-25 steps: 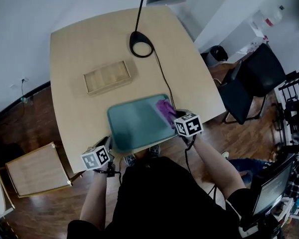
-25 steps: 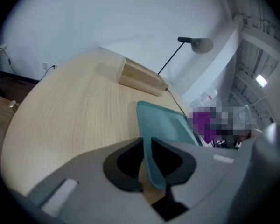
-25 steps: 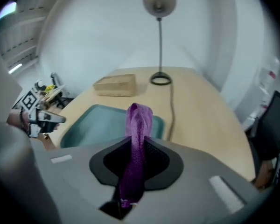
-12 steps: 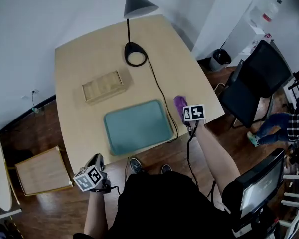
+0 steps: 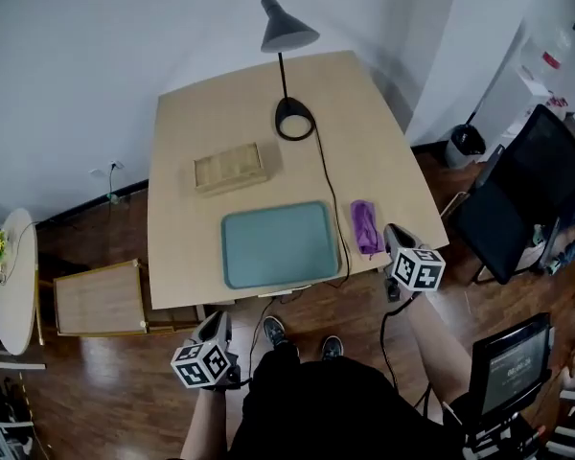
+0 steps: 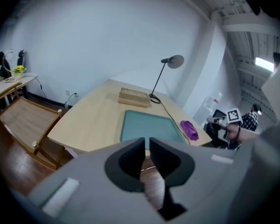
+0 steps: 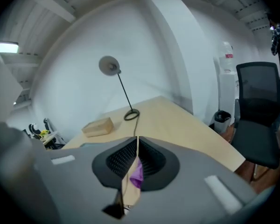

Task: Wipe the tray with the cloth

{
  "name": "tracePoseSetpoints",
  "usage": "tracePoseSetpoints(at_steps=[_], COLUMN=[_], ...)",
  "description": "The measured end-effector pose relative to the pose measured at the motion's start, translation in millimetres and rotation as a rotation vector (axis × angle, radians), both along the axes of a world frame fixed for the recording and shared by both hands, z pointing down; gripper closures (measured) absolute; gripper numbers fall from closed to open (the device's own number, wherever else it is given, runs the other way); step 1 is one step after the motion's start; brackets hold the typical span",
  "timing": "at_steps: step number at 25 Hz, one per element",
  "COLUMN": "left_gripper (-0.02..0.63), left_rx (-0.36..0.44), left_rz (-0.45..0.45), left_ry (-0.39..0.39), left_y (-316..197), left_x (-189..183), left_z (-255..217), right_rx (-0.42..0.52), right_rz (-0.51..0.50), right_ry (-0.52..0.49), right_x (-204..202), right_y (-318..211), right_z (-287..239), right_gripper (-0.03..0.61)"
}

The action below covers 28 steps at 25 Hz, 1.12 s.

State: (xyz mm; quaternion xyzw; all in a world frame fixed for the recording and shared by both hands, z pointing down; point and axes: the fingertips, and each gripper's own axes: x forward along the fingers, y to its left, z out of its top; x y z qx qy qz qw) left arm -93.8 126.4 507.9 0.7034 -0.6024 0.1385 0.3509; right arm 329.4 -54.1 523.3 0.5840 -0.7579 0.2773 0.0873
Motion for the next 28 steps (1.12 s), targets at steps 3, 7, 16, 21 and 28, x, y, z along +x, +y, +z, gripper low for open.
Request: tracePoseSetpoints(at_steps=[3,7,16,21,28], left_gripper=[0.569,0.572,0.592,0.592,0.592], left_rx=[0.026,0.162,0.533,0.594,0.667], left_rz=[0.023,0.079,0.177,0.150,0.093], left_ry=[-0.009,-0.041,-0.106,-0.130,-0.168], left_y=[6,-7,-2,17,21], left_x=[16,31,45,34,9], left_z=[-11,-48,-144,-165,-171], right_rx=[0.072,0.229,0.381,0.397,0.486], right_rz=[-0.051,-0.101,-0.128,-0.144,-0.208], right_ry=[-0.055,-0.042,0.038,0.049,0.085], right_x=[-12,-39,-84,-111,-146], right_y=[35,79,132,147,156], right_z=[-39,-96,-159,-174,-190], right_gripper=[0.574,0.574,0.574,0.574,0.574])
